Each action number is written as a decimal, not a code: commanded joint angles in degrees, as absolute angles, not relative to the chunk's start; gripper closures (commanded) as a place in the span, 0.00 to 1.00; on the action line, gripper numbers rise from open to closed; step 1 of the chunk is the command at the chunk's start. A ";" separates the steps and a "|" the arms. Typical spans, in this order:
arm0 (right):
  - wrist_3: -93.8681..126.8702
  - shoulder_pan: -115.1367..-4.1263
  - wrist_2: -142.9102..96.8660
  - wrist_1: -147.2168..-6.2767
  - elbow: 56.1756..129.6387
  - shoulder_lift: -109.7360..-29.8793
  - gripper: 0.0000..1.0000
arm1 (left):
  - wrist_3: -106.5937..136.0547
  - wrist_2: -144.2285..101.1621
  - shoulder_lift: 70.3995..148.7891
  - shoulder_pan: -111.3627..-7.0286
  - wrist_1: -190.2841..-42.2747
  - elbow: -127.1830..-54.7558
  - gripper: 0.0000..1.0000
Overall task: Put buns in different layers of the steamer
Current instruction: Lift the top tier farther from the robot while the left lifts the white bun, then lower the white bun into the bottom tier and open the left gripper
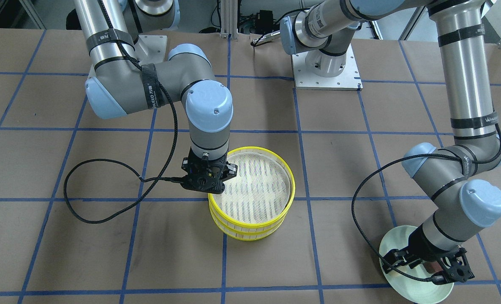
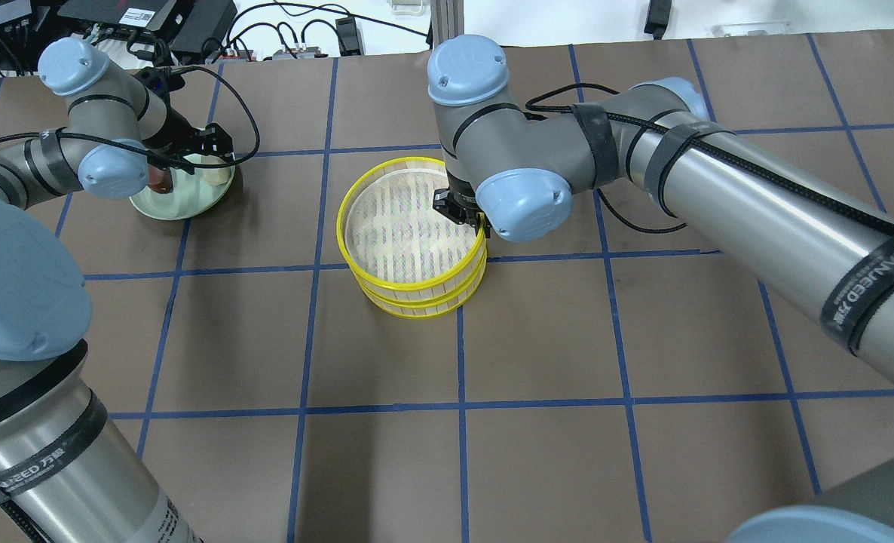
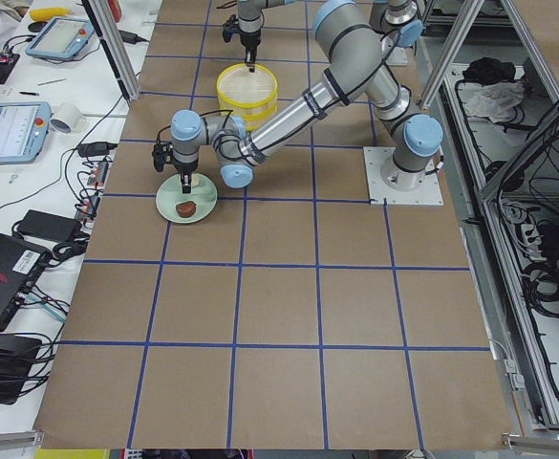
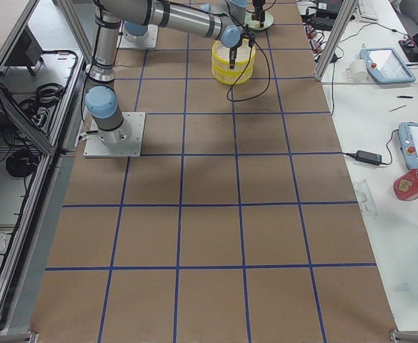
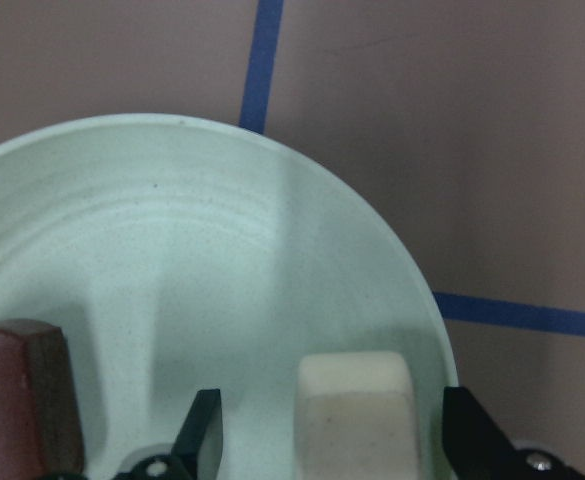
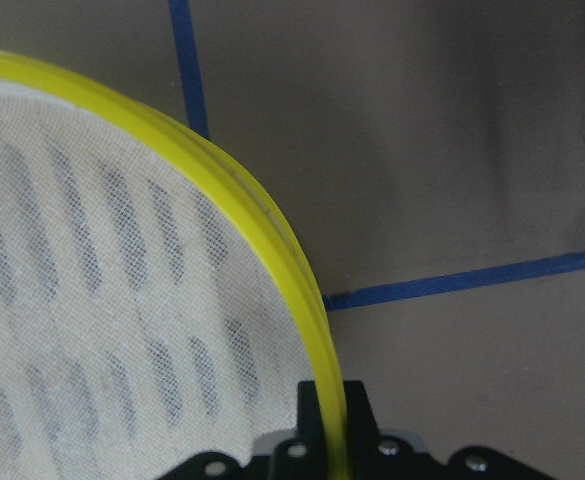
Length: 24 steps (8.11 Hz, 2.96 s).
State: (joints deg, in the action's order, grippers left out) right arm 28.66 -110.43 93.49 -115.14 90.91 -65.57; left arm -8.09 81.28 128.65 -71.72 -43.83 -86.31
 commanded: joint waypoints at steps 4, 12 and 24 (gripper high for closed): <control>21.65 -98.92 93.08 -104.71 90.44 -81.52 0.97 | -9.67 76.73 128.23 -71.63 -43.95 -86.66 0.92; 7.29 -85.87 91.76 -89.21 90.26 -96.50 0.95 | -5.48 77.43 108.83 -78.54 -67.48 -87.54 1.00; 7.03 -85.69 91.58 -86.66 90.35 -97.47 0.97 | 14.85 69.96 115.93 -100.28 -57.66 -98.70 0.62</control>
State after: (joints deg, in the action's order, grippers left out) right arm 7.03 -85.69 91.57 -86.74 90.35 -97.47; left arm 12.72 72.05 114.84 -100.06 -58.46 -98.61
